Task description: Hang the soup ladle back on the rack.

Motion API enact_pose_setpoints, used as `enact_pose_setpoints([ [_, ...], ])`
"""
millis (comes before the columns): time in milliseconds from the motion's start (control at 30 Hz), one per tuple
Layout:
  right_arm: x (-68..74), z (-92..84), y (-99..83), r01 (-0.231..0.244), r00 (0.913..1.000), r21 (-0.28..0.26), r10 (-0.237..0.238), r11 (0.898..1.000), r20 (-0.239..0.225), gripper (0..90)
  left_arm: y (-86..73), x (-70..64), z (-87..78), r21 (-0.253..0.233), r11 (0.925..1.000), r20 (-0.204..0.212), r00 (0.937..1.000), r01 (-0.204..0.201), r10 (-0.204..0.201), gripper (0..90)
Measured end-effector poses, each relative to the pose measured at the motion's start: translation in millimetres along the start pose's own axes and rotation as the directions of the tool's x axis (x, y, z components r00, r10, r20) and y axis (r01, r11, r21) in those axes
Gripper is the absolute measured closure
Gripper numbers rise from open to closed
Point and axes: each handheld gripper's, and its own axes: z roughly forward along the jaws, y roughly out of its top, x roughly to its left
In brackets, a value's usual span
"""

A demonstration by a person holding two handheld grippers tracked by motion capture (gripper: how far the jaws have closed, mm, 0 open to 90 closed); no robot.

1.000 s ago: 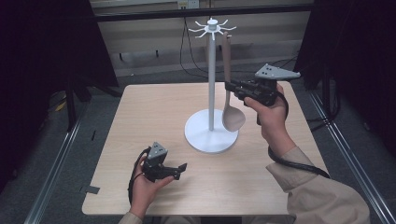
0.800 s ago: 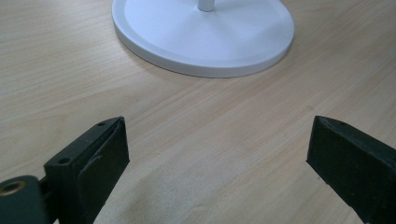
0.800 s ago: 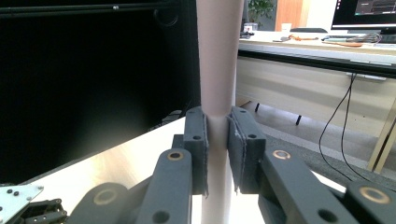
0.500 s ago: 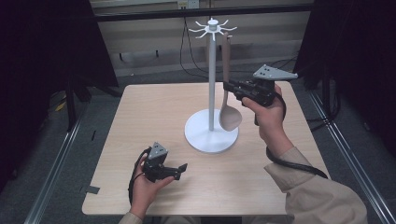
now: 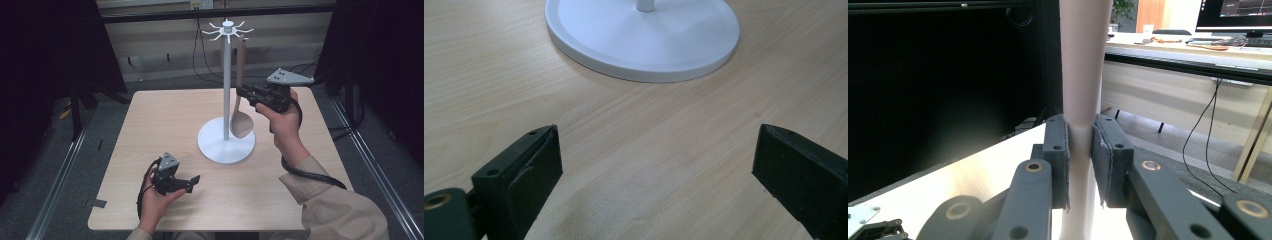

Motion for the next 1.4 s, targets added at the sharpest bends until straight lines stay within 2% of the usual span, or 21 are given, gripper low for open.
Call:
enact_pose_setpoints([
  [300, -0.7, 0.2, -0.2, -0.007, 1.0, -0.001, 0.007, 1.0, 0.006, 74.8, -0.7, 0.7, -1.0, -0.005, 1.0, 0.01, 1.0, 0.0, 0.0, 5.6],
  [700, 0.5, -2.5, 0.3, -0.024, 0.9995, 0.006, 0.024, 1.0, 0.022, 54.8, -2.0, 2.9, -2.9, -0.005, 1.0, 0.004, 1.0, 0.004, -0.004, 5.6],
  [1033, -1.1, -16.0, -6.6, -0.032, 0.9982, 0.031, 0.03, 0.999, 0.051, 37.9, -1.6, 1.3, -1.9, -0.004, 1.0, 0.009, 1.0, 0.002, -0.002, 5.6],
  [1100, -1.5, -20.9, -11.2, -0.044, 0.9973, 0.044, 0.041, 0.998, 0.062, 33.2, -1.5, 0.8, -1.8, 0.008, 0.9999, 0.002, 0.9999, -0.012, 0.012, 5.6],
  [1400, -1.7, -33.2, -25.3, -0.023, 0.9972, 0.073, 0.018, 0.997, 0.072, 25.9, -1.2, 0.6, -1.0, 0.01, 0.9999, 0.003, 0.9999, -0.011, 0.011, 5.6],
])
